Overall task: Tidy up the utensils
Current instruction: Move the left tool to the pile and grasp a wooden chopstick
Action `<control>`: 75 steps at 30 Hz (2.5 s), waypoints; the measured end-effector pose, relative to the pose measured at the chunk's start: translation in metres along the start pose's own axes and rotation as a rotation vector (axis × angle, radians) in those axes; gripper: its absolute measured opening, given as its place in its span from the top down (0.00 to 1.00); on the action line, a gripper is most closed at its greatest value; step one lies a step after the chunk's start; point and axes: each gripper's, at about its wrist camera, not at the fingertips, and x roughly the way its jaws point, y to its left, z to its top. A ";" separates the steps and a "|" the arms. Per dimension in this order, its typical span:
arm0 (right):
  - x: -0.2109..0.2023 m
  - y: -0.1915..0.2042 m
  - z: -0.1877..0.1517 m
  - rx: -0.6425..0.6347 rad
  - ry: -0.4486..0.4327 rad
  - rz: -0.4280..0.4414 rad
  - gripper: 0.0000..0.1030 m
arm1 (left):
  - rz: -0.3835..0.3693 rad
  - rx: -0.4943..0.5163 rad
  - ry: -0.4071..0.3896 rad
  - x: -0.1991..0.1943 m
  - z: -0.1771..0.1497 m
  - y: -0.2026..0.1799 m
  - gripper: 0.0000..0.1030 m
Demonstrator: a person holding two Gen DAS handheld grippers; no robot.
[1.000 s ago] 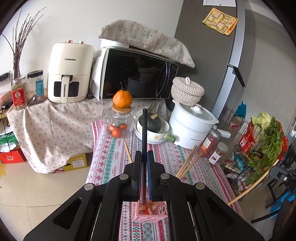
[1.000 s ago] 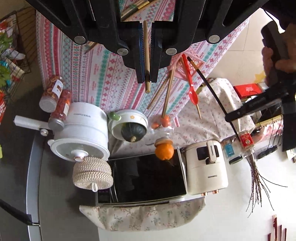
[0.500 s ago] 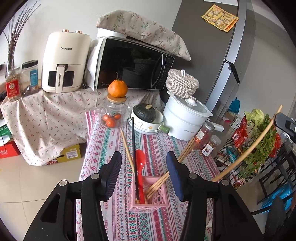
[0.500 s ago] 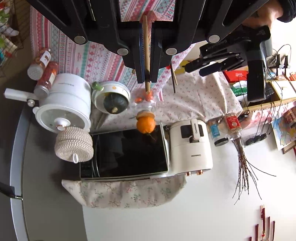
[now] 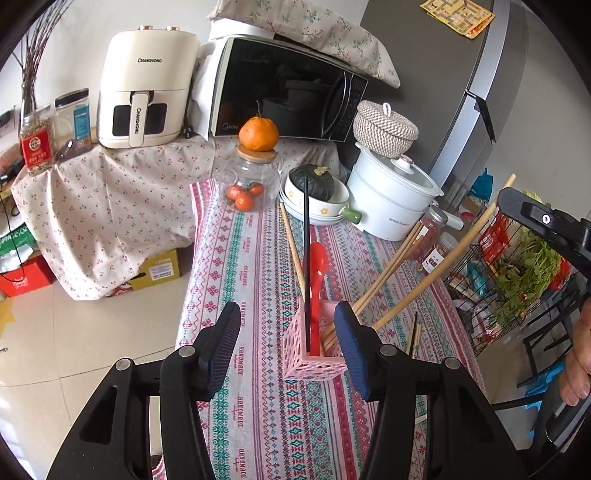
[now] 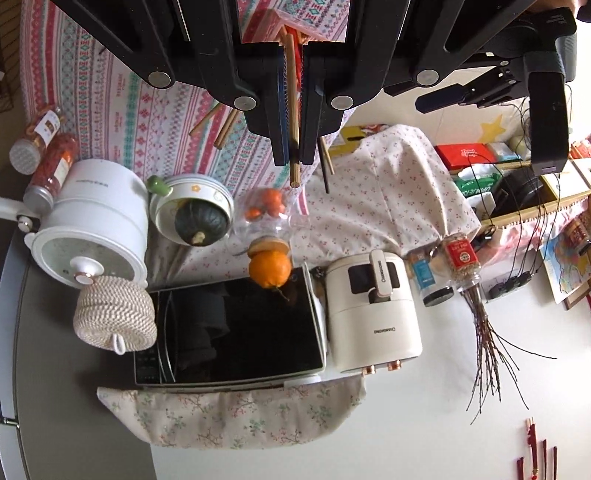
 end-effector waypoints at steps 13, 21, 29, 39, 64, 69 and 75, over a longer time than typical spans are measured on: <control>0.046 -0.017 -0.021 0.038 0.123 -0.021 0.94 | 0.003 0.038 0.031 0.007 -0.003 -0.010 0.46; 0.020 -0.026 -0.021 0.056 0.101 -0.020 0.78 | 0.002 0.071 0.026 0.005 -0.006 -0.024 0.40; -0.010 -0.052 -0.045 0.061 0.122 -0.082 0.62 | -0.001 0.133 0.031 0.006 -0.015 -0.053 0.31; -0.027 -0.110 -0.094 0.131 0.177 -0.166 0.25 | 0.043 0.264 0.067 0.022 -0.038 -0.102 0.29; -0.012 -0.251 -0.158 0.351 0.482 -0.403 0.24 | -0.082 0.342 0.521 0.236 -0.063 -0.224 0.87; -0.012 -0.256 -0.158 0.355 0.482 -0.400 0.24 | -0.068 0.325 0.542 0.262 -0.063 -0.233 0.89; -0.012 -0.259 -0.156 0.382 0.472 -0.380 0.24 | -0.048 0.364 0.552 0.274 -0.065 -0.249 0.89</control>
